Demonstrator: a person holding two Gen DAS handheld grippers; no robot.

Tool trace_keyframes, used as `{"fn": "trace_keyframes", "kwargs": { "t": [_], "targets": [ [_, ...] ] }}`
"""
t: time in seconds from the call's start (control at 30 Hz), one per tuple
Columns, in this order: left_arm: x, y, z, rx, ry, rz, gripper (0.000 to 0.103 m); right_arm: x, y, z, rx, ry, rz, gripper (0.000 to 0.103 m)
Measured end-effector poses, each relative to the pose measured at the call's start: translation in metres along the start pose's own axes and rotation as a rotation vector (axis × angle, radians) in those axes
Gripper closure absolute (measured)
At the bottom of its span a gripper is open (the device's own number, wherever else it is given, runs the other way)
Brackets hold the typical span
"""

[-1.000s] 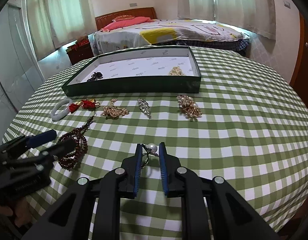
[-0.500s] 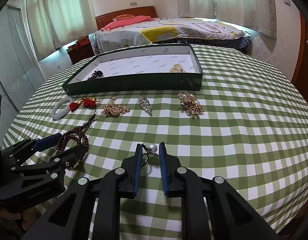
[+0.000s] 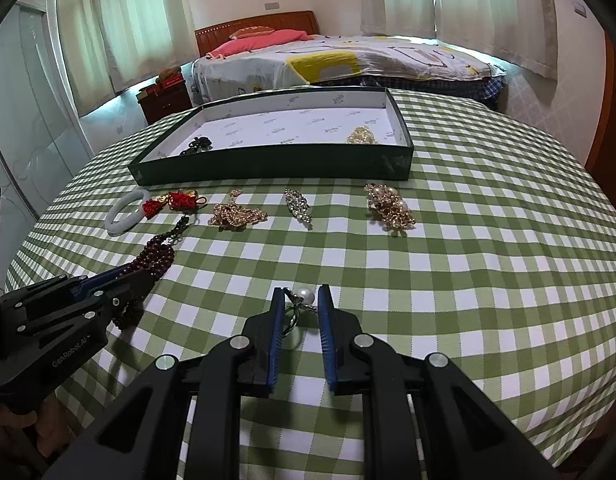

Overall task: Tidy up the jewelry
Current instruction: 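Grasp the dark red bead bracelet with the left tool while the right tool holds the ring, then carry the bead bracelet with the left tool while the right tool carries the ring into the tray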

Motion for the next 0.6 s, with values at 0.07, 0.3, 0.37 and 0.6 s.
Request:
{"fn": "trace_keyframes", "kwargs": {
  "t": [0.07,0.3,0.37,0.6],
  "targets": [
    [-0.003,-0.001,0.002,-0.002,0.003,-0.010,0.090,0.000,0.000,0.001,-0.004,-0.001,-0.002,0.085],
    [-0.020,-0.013,0.002,0.009,0.000,-0.078,0.092,-0.005,-0.007,0.007,-0.021,-0.007,-0.023,0.085],
    [-0.026,-0.019,0.002,0.013,0.001,-0.103,0.092,-0.007,-0.011,0.008,-0.026,-0.010,-0.031,0.085],
    [-0.036,-0.045,0.008,-0.007,0.011,-0.154,0.092,-0.014,-0.035,0.012,-0.029,-0.024,-0.072,0.085]
  ]
}}
Point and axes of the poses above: each gripper's, at about its wrist camera, not at the fingertips, and x roughly the way its jaws point, z to its left, y to its underside, the point moved 2 cm from there along x, roughly the way its jaws point, and after that the axes turned 1 degree about x, right-handed, at the moved point
